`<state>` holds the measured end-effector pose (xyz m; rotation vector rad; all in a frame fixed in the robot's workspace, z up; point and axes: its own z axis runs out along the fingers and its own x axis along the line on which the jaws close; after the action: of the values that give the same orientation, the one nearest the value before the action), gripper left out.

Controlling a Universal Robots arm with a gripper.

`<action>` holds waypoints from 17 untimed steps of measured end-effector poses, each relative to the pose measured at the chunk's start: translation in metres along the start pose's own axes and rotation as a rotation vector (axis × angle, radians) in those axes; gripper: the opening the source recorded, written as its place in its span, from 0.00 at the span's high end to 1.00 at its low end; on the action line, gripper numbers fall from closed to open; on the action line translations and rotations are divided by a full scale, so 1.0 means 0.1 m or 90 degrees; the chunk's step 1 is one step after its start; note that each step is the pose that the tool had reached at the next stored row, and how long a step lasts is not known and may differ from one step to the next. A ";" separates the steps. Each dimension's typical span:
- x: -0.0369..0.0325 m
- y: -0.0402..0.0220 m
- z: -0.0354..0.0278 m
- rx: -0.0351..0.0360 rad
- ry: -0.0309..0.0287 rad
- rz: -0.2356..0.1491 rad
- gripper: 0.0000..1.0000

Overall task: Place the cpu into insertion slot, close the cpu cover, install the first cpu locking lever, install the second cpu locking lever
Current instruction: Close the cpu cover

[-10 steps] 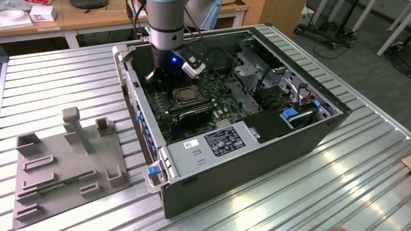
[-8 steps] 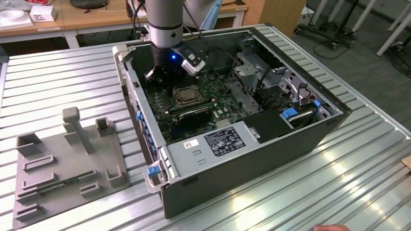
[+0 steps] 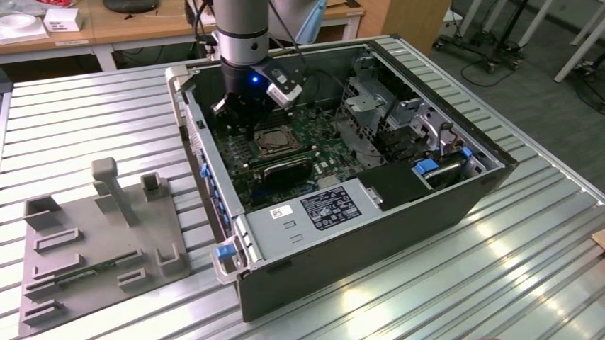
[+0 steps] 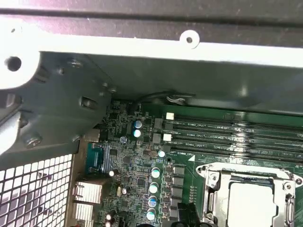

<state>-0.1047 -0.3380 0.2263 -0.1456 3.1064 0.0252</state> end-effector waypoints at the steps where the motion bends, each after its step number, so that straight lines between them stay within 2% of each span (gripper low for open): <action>1: 0.000 0.000 0.000 0.0000 0.0000 0.000 0.89; 6: -0.057 -0.018 0.001 0.0001 0.0003 0.001 0.89; 17: -0.068 -0.023 0.032 -0.0001 0.0004 0.001 0.89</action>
<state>-0.0976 -0.3397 0.2233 -0.1422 3.1071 0.0254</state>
